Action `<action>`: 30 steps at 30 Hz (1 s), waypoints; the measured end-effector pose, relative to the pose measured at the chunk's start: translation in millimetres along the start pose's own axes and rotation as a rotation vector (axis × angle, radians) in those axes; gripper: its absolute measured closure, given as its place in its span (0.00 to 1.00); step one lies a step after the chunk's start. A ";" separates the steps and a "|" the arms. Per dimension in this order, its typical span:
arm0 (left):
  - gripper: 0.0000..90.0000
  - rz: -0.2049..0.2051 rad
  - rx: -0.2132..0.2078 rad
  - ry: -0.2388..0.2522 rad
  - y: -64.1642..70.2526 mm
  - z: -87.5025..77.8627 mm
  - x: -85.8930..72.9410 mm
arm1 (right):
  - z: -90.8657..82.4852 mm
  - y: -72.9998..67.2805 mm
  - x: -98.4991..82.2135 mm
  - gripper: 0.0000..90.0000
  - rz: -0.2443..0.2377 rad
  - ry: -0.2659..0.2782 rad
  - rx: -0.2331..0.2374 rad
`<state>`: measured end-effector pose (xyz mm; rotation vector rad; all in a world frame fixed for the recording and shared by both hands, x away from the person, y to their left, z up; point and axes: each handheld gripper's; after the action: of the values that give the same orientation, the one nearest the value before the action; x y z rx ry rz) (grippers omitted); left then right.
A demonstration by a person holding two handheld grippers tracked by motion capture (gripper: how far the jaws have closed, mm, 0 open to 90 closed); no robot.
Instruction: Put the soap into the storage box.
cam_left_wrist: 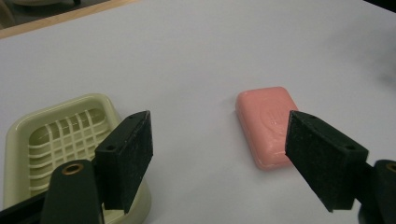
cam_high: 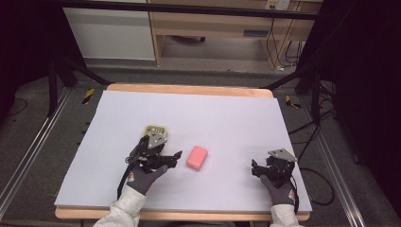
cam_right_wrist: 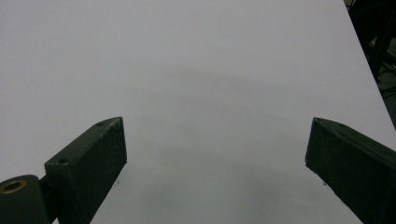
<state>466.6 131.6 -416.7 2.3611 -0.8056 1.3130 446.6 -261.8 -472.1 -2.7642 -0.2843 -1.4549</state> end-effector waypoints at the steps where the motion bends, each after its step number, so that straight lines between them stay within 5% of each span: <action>1: 0.25 0.012 -0.002 -0.010 0.6 1.1 0.4 | 0.0 0.0 0.0 0.06 0.000 0.000 0.000; 30: 0.23 0.039 -0.024 -0.031 20.0 29.8 9.6 | -1.5 -1.0 0.7 0.06 0.010 0.003 0.006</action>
<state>478.3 97.1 -424.1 2.3646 -0.8765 1.2776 445.6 -260.8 -470.7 -2.7547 -0.2741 -1.4530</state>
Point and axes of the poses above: each handheld gripper's, and its own axes: z roughly forward along the jaws, x roughly out of its top, y roughly to its right, and after that the axes turned 3 degrees about y, right-handed
